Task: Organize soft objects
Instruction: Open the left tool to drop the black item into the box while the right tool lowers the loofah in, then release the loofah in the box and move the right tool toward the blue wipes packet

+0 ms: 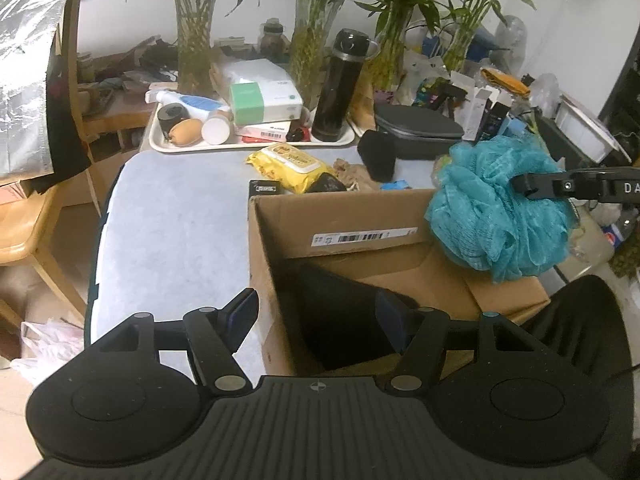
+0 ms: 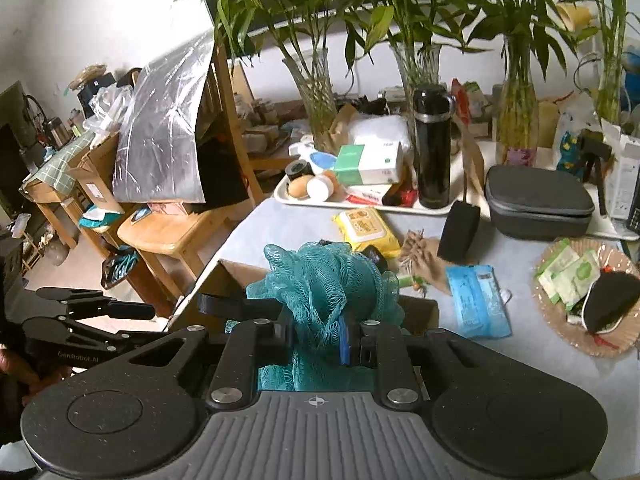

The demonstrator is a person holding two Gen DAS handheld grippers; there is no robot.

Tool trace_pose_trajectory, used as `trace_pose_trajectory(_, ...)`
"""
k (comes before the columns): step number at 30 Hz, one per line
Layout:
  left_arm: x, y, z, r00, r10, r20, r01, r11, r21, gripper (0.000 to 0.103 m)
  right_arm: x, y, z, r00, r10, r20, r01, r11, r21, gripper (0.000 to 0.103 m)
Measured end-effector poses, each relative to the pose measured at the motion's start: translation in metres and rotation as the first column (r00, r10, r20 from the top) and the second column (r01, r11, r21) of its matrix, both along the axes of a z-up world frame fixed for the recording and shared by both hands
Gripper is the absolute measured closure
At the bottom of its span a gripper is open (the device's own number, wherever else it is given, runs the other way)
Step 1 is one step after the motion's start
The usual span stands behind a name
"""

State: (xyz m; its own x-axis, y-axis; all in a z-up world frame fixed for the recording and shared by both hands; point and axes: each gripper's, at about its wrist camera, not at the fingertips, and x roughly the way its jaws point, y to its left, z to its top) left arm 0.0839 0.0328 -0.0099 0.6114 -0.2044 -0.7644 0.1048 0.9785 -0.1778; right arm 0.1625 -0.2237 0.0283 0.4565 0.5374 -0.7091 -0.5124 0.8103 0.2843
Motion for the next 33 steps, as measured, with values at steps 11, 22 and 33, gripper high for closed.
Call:
trace_pose_trajectory(11, -0.003, 0.003, 0.0, 1.0, 0.017, -0.003, -0.017, 1.0, 0.005, 0.039, 0.005, 0.014, -0.032, 0.999, -0.027, -0.018, 0.024, 0.989, -0.148, 0.009)
trace_pose_trajectory(22, 0.001, 0.002, -0.005, 0.999, 0.029, -0.016, -0.029, 0.999, 0.016, 0.039, 0.0, -0.004, -0.047, 0.998, -0.048, -0.034, 0.041, 0.984, -0.175, 0.0)
trace_pose_trajectory(33, 0.006, 0.001, -0.006, 0.999, 0.036, -0.015, -0.036, 0.999, 0.028, 0.039, 0.0, -0.016, -0.05, 0.997, -0.072, -0.009, 0.069, 0.979, -0.194, 0.0)
